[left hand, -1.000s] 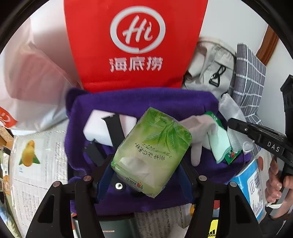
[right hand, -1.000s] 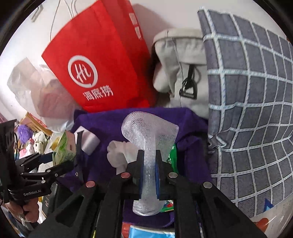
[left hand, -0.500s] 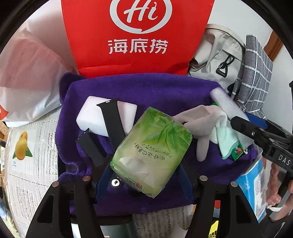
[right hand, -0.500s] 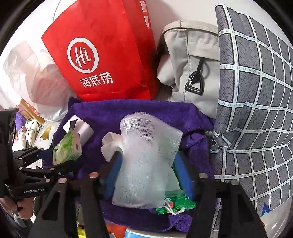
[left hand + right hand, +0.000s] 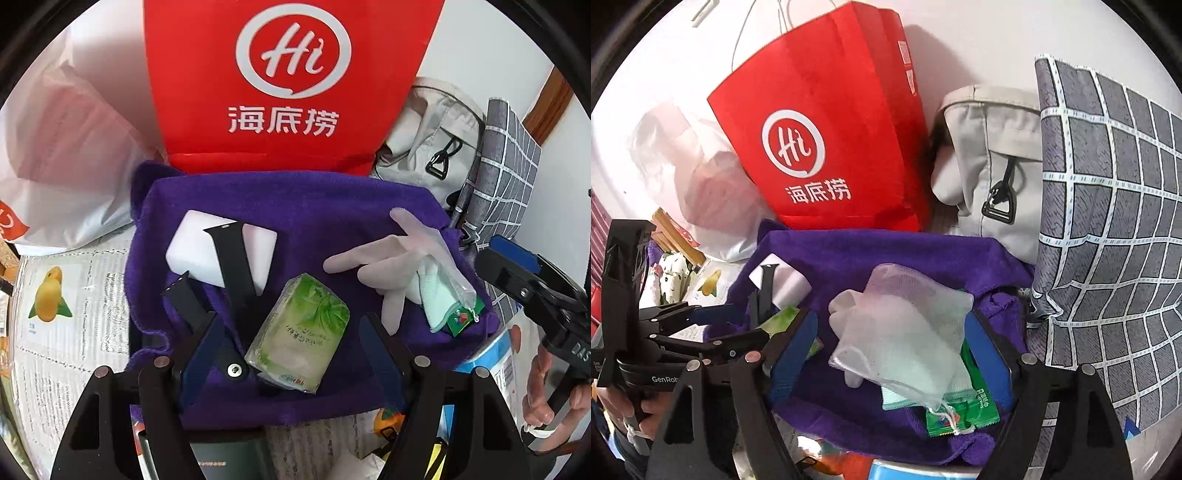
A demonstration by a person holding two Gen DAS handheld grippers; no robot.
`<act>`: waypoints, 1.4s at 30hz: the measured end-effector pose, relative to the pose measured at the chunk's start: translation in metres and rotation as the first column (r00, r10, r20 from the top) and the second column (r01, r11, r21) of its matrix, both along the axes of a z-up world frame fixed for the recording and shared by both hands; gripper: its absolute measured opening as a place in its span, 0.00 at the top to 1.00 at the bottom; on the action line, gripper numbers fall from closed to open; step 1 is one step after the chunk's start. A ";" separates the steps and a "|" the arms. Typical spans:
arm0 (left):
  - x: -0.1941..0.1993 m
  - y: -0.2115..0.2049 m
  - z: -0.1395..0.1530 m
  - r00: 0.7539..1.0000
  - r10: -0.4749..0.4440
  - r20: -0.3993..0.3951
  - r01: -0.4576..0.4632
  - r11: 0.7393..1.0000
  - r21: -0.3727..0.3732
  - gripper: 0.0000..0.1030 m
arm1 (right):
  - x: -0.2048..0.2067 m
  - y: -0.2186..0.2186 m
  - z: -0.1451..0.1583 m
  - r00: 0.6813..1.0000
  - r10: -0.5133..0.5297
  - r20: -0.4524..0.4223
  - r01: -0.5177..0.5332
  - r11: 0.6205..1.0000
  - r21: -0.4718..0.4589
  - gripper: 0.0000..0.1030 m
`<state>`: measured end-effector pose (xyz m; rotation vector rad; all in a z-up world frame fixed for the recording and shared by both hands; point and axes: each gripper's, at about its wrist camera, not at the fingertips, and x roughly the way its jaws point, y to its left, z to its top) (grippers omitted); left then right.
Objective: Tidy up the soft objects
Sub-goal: 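Move both tools back from the towel toward the yellow pouch and white cloth, then grasp the yellow adidas pouch with the right tool while the left tool reaches the white cloth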
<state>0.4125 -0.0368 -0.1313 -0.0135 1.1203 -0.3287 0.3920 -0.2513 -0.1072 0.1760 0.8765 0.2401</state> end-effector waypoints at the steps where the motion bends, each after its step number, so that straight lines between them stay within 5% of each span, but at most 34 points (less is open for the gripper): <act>1: -0.001 0.002 0.002 1.000 0.007 0.005 -0.007 1.000 0.003 0.28 | -0.002 0.002 0.003 1.000 0.006 0.009 -0.006 1.000 -0.003 0.21; 5: -0.003 0.013 0.017 0.999 0.036 0.030 -0.036 0.999 -0.001 0.28 | -0.021 0.011 0.013 0.999 0.027 0.046 -0.026 0.999 -0.018 0.21; 13: -0.023 0.037 0.040 0.996 0.074 0.047 -0.072 0.996 -0.055 0.28 | -0.080 0.047 -0.007 0.984 0.179 -0.026 -0.180 0.983 -0.035 0.21; 21: -0.071 0.053 0.042 0.992 0.076 0.101 -0.072 0.997 -0.039 0.28 | -0.136 0.102 -0.030 0.896 0.431 -0.110 -0.445 0.873 -0.201 0.21; 31: -0.126 0.074 0.036 0.992 0.057 0.111 -0.051 0.997 -0.054 0.28 | -0.131 0.136 -0.079 0.847 0.446 -0.289 -0.527 0.771 -0.357 0.20; 38: -0.147 0.087 0.034 0.992 0.070 0.105 -0.065 0.997 -0.046 0.28 | -0.131 0.138 -0.081 0.853 0.404 -0.330 -0.504 0.800 -0.326 0.20; 42: -0.162 0.094 0.032 0.992 0.082 0.100 -0.078 0.996 -0.040 0.28 | -0.151 0.137 -0.081 0.843 0.404 -0.356 -0.498 0.837 -0.227 0.24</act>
